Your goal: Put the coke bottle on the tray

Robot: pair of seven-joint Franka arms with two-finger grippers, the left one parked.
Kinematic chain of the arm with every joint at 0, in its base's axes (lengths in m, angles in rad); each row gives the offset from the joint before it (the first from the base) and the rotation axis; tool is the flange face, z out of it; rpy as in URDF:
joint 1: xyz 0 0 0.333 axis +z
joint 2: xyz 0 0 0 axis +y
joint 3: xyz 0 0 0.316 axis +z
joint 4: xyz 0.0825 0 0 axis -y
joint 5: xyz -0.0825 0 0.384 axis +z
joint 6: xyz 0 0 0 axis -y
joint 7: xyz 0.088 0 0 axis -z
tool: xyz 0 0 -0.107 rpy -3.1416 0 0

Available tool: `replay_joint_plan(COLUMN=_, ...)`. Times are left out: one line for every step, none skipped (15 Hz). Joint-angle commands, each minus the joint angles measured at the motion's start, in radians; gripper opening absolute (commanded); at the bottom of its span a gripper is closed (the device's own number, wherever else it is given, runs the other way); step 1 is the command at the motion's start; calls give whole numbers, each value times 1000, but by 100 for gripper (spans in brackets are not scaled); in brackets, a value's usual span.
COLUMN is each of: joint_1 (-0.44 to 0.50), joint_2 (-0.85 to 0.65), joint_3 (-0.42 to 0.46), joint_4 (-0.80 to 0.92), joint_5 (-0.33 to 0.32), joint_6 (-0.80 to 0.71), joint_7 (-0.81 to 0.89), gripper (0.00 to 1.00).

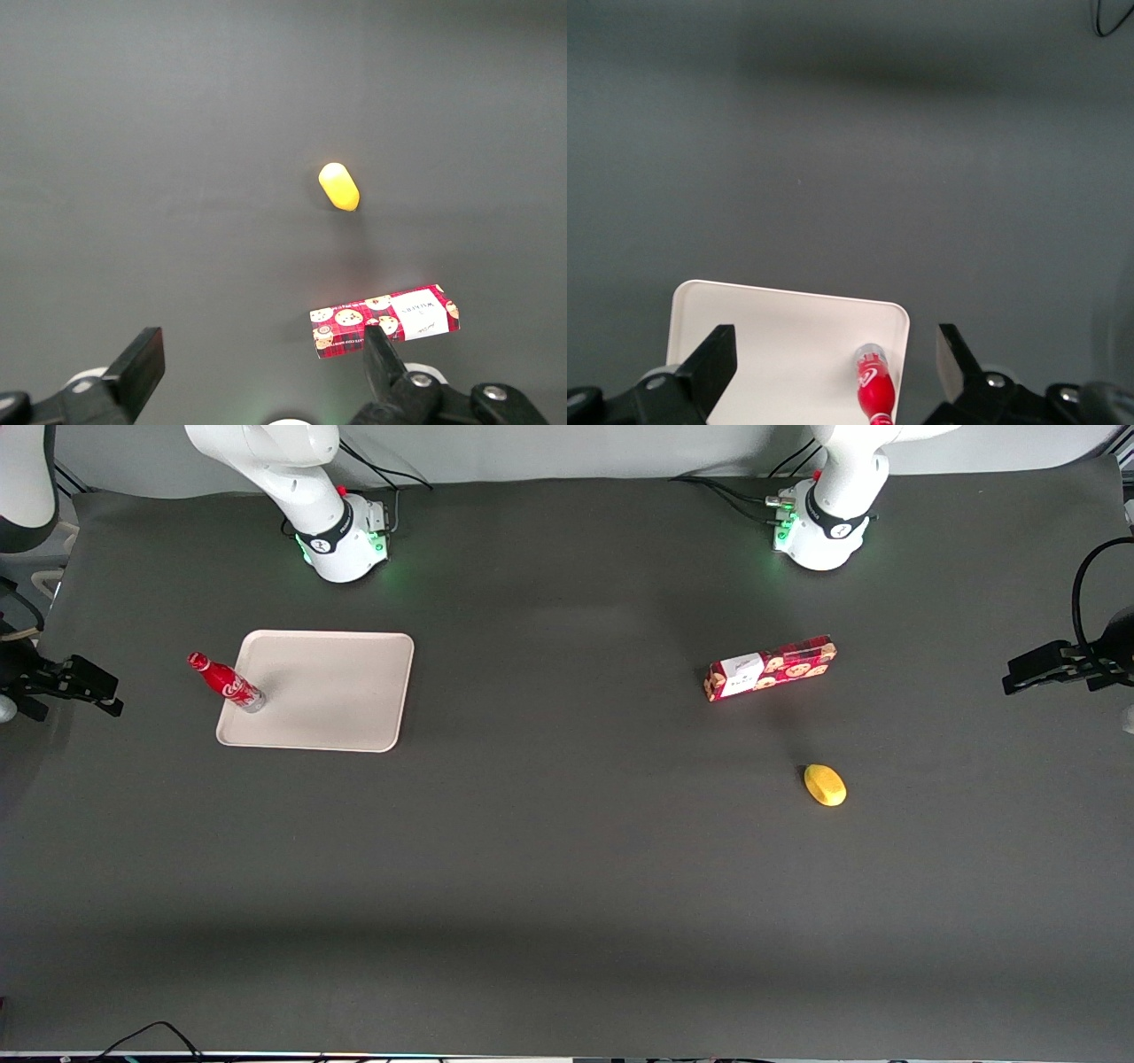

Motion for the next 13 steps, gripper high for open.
replay_joint_plan(joint_1=5, joint_2=129, joint_3=52, joint_4=245, joint_5=35, joint_6=-148, joint_7=75, gripper=100)
replay_joint_plan(joint_1=4, joint_2=135, joint_3=56, joint_4=273, joint_5=56, joint_6=-161, joint_7=92, gripper=100)
replay_joint_plan(joint_1=4, joint_2=136, joint_3=56, joint_4=278, joint_5=102, joint_6=-162, joint_7=98, gripper=100)
replay_joint_plan(joint_1=4, joint_2=139, joint_3=56, joint_4=280, joint_5=123, joint_6=-162, joint_7=104, gripper=100)
replay_joint_plan(joint_1=4, joint_2=144, joint_3=58, joint_4=278, joint_5=122, joint_6=-162, joint_7=112, gripper=100)
replay_joint_plan(joint_1=4, joint_2=144, joint_3=58, joint_4=278, joint_5=124, joint_6=-161, joint_7=116, gripper=100)
replay_joint_plan(joint_1=4, joint_2=144, joint_3=58, joint_4=277, joint_5=122, joint_6=-162, joint_7=116, gripper=100)
replay_joint_plan(joint_1=4, joint_2=144, joint_3=59, joint_4=275, joint_5=121, joint_6=-162, joint_7=116, gripper=100)
replay_joint_plan(joint_1=4, joint_2=144, joint_3=59, joint_4=275, joint_5=120, joint_6=-162, joint_7=116, gripper=100)
replay_joint_plan(joint_1=4, joint_2=144, joint_3=59, joint_4=273, joint_5=120, joint_6=-161, joint_7=116, gripper=100)
replay_joint_plan(joint_1=4, joint_2=144, joint_3=59, joint_4=272, joint_5=120, joint_6=-161, joint_7=118, gripper=100)
replay_joint_plan(joint_1=4, joint_2=146, joint_3=59, joint_4=272, joint_5=120, joint_6=-161, joint_7=118, gripper=100)
replay_joint_plan(joint_1=4, joint_2=149, joint_3=59, joint_4=272, joint_5=120, joint_6=-159, joint_7=118, gripper=100)
